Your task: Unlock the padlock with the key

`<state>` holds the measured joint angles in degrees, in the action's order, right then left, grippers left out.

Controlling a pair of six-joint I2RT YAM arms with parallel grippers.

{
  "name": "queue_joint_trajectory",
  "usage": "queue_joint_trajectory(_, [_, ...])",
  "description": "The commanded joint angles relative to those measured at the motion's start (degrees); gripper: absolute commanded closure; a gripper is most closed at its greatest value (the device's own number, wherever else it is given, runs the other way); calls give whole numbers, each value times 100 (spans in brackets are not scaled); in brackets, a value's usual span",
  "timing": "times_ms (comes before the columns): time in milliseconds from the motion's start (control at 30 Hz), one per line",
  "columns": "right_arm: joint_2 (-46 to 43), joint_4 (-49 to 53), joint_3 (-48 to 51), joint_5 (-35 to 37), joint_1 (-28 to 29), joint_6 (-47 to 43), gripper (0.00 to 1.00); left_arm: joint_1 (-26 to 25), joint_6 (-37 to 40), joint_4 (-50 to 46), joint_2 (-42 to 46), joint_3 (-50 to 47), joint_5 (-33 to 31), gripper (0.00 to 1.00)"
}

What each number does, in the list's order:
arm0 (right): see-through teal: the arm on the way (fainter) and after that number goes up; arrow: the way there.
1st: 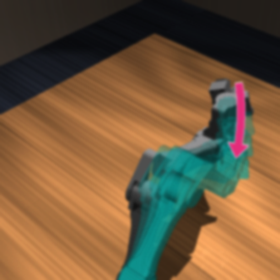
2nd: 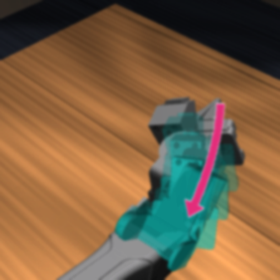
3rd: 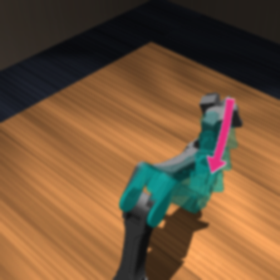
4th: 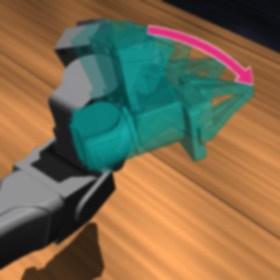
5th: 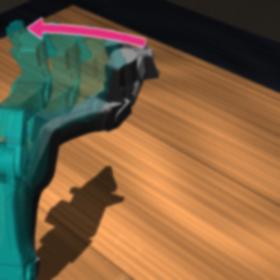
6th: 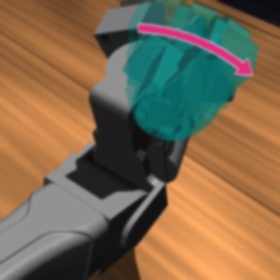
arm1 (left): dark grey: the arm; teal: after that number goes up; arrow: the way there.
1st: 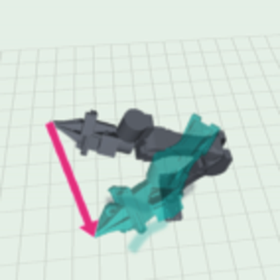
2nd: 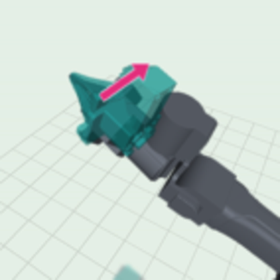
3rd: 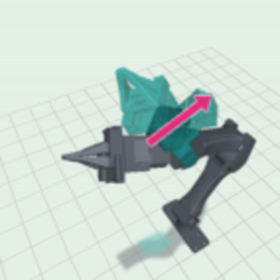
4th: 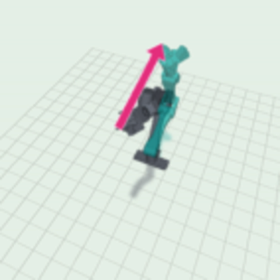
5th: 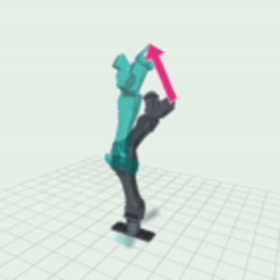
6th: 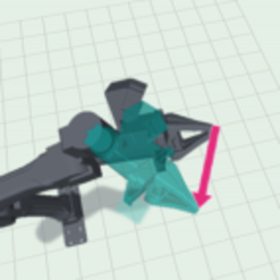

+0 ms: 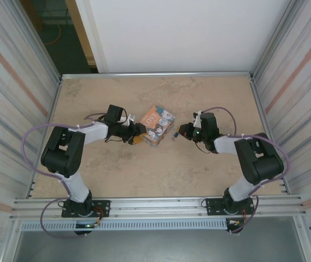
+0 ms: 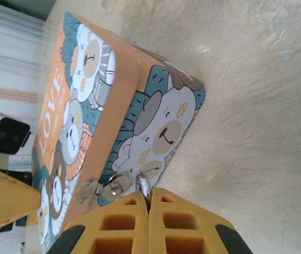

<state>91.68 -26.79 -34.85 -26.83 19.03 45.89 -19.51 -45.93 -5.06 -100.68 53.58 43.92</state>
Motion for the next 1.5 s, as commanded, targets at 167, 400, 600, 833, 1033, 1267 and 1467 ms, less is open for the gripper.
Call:
queue_joint_trajectory(167, [-948,1596,-237,106,-27,-906,100,416,350,-792,-100,301,-486,48])
queue_joint_trajectory(400, [-1488,2393,-299,120,-11,-1184,100,474,413,-891,-90,586,-487,41])
queue_joint_trajectory(600, [-1844,3135,-433,158,112,-1451,100,483,456,-933,240,596,-519,36])
queue_joint_trajectory(833, [-2198,3879,-619,169,289,-1704,100,492,580,-909,1162,284,-943,34])
queue_joint_trajectory(1033, [-2349,4371,-791,190,482,-1817,100,496,1140,-1339,2266,31,-1749,32])
queue_joint_trajectory(1267, [-2404,4937,-962,302,861,-1925,100,509,1804,-2081,3745,-158,-2892,25])
queue_joint_trajectory(1467, [-2475,5281,-1001,502,1233,-1899,100,602,2021,-2253,4877,-518,-3821,16])
